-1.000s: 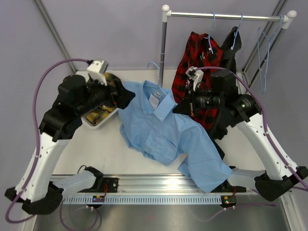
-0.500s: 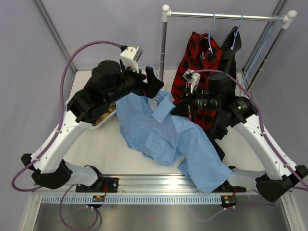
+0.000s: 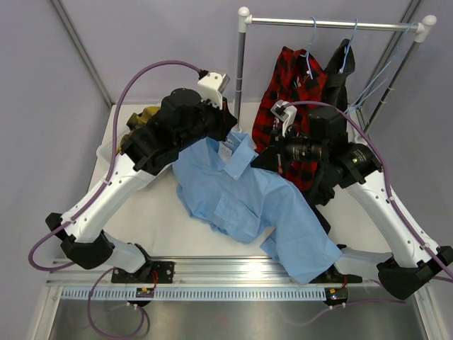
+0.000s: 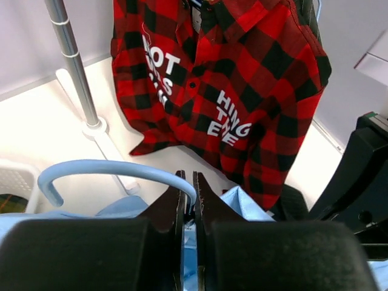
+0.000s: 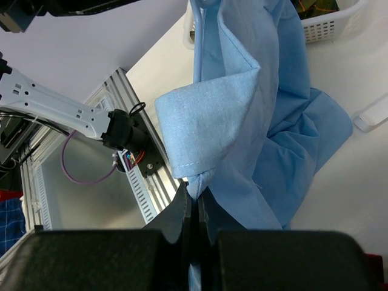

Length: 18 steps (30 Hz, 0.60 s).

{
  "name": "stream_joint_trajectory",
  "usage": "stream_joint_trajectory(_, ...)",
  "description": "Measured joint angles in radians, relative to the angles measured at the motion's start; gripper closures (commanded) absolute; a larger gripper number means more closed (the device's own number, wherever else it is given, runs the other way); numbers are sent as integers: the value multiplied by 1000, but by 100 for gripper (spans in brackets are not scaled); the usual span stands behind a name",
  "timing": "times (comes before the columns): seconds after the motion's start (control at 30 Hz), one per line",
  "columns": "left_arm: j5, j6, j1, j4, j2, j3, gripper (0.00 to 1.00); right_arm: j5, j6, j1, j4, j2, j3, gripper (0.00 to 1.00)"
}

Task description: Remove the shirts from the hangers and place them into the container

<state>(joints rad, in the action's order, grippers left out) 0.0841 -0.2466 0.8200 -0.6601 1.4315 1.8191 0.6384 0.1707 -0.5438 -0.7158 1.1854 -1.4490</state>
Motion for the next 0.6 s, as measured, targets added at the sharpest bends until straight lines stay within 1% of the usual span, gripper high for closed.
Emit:
stream_joint_trajectory(0.03,7,7,0,0,0,0,100,-2,0,0,0,0,0,85)
stream_joint_trajectory(0.07,16,15,2,1,-1,0,100,-2,2,0,1,0,0,61)
stream_joint_trajectory(0.13,46,24,7,2,-1,0,100,-9,0,-2,-2,-2,-7,45)
stream_joint_trajectory(0.17,68,24,6,5,-1,0,100,-18,0,-3,-8,-2,-16,33)
stream_joint_trajectory(0.2,101,24,6,7,-2,0,100,-29,-2,-4,-12,-5,-26,29)
stream_joint_trajectory(0.27,143,22,5,10,-5,-2,100,-63,-4,-6,-19,-18,-46,24)
stream_joint_trajectory(0.4,250,10,5,21,-1,-6,100,-150,-2,-7,-36,-64,-112,21)
stream_joint_trajectory(0.6,369,-15,5,27,60,3,100,-238,61,-16,0,-140,-133,24)
